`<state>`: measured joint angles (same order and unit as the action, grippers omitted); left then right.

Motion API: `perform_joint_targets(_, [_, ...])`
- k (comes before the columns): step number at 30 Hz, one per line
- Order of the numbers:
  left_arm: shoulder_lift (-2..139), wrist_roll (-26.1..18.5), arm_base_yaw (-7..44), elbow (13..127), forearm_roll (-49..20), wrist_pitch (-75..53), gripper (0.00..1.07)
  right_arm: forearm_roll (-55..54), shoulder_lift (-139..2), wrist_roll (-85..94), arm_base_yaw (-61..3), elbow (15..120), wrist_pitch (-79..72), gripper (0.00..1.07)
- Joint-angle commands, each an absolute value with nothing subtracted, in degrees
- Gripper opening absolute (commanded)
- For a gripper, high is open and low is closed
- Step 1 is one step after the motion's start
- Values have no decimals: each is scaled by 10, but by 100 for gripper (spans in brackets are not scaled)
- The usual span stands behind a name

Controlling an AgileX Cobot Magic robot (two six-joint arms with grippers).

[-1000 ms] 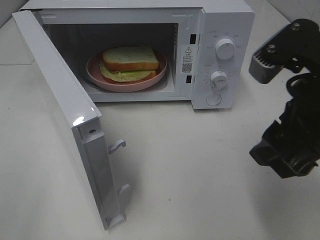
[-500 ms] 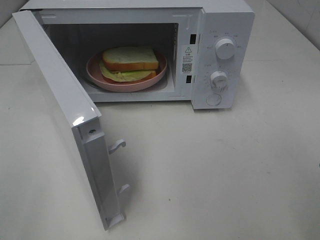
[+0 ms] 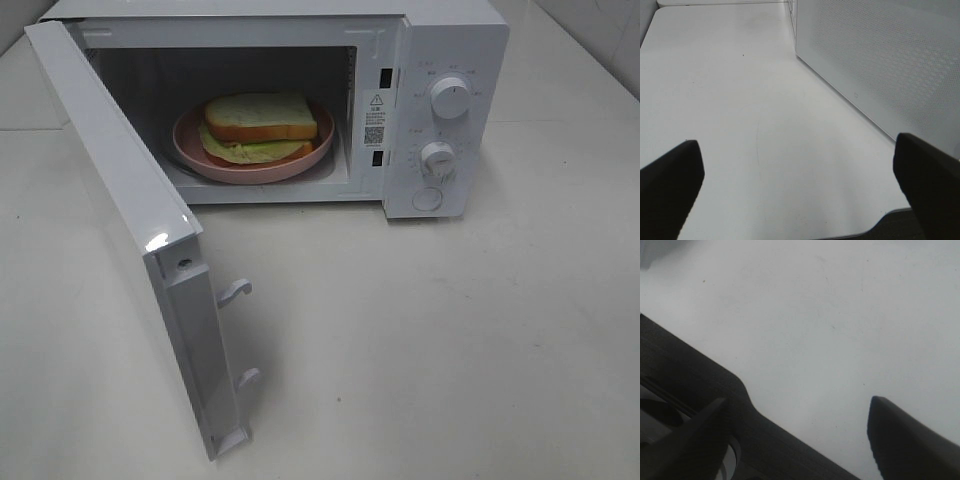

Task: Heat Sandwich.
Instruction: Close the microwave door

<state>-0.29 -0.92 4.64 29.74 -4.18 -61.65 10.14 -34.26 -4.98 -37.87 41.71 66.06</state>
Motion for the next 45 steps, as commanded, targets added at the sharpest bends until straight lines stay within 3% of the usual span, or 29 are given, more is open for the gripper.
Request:
perform_joint_targets(1, [-12,-7,50,296,-43,-614,98,101,-320,-54,-328,392,654,74])
perform_joint_targets(7, [-12,-7,50,296,-43,-614,98,103,-252,-40,-233,340,618,74])
perform_joint_targets(12, [-12,-7,50,296,-43,-614,98,103,-217,-40,-206,320,605,74])
perform_joint_targets(16, [-12,-7,50,296,-43,-614,98,99,-151,-40,-129,292,584,74])
perform_joint_targets(21, [-12,-7,50,296,-43,-614,98,68,-98,-30,-95,285,570,74])
perform_joint_targets(34, [-12,-7,50,296,-43,-614,98,60,20,-21,-42,284,570,74])
perform_joint_targets(45, [-12,-7,50,296,-43,-614,98,55,19,-21,-38,284,570,74])
